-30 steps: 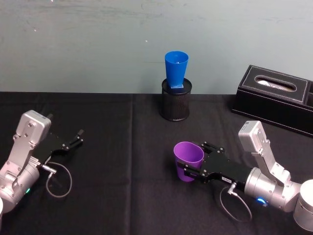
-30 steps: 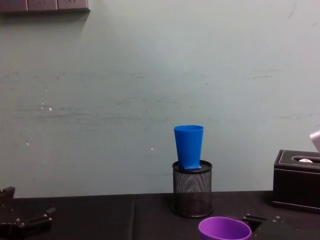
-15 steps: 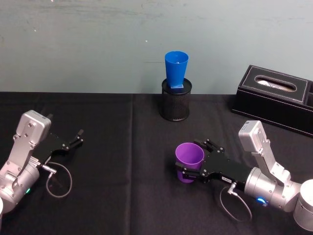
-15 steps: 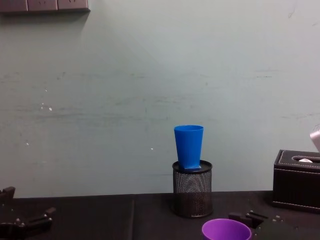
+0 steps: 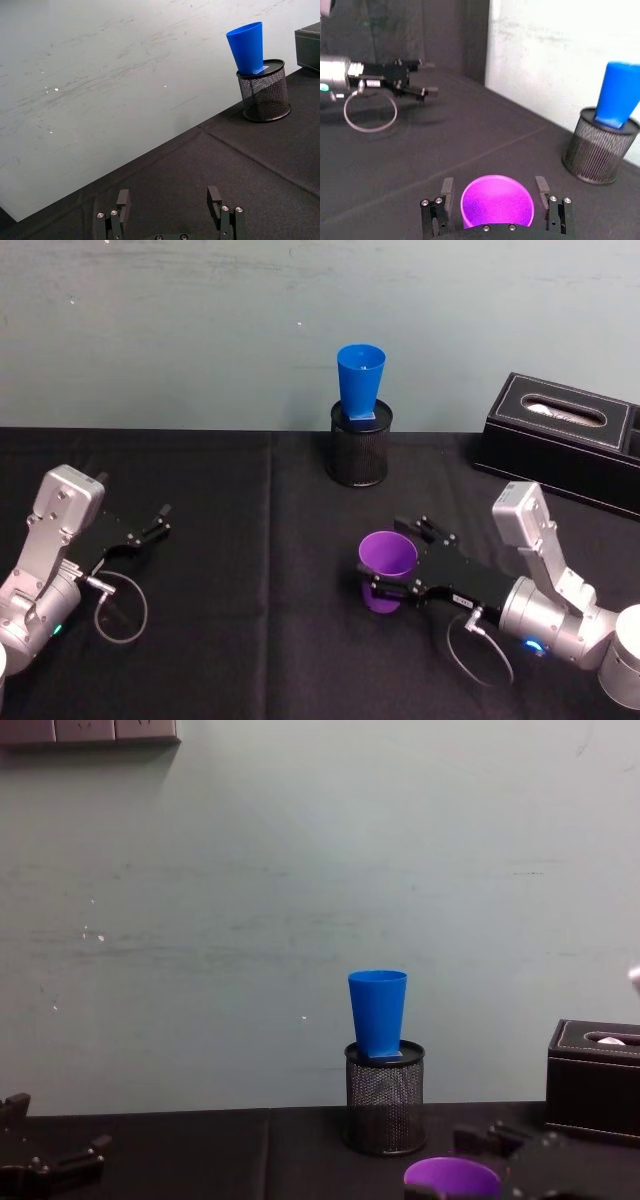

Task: Pick up one cup with a gripper and tap it against the other cup.

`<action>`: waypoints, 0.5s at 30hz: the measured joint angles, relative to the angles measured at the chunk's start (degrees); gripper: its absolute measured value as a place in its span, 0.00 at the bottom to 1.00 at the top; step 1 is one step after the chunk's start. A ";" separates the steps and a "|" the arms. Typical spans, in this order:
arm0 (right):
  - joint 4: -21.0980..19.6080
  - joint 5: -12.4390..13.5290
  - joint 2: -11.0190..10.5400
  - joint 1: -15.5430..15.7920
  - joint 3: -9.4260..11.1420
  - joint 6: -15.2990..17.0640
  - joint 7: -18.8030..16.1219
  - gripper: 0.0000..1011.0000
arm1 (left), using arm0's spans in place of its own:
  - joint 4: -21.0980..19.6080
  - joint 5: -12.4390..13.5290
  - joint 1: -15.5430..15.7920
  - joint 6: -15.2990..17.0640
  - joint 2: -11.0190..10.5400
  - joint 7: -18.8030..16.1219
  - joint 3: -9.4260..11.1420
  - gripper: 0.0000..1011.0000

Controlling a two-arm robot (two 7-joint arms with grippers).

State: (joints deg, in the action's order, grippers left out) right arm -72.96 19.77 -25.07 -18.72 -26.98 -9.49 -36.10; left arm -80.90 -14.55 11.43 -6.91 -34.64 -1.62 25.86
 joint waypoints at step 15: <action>-7.62 -2.75 2.92 3.38 6.30 0.50 14.86 0.99 | 0.00 0.01 0.00 0.00 0.00 0.00 0.00 1.00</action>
State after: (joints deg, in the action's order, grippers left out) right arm -80.58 17.03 -22.15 -15.34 -20.67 -8.99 -21.24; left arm -80.90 -14.55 11.43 -6.91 -34.65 -1.62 25.86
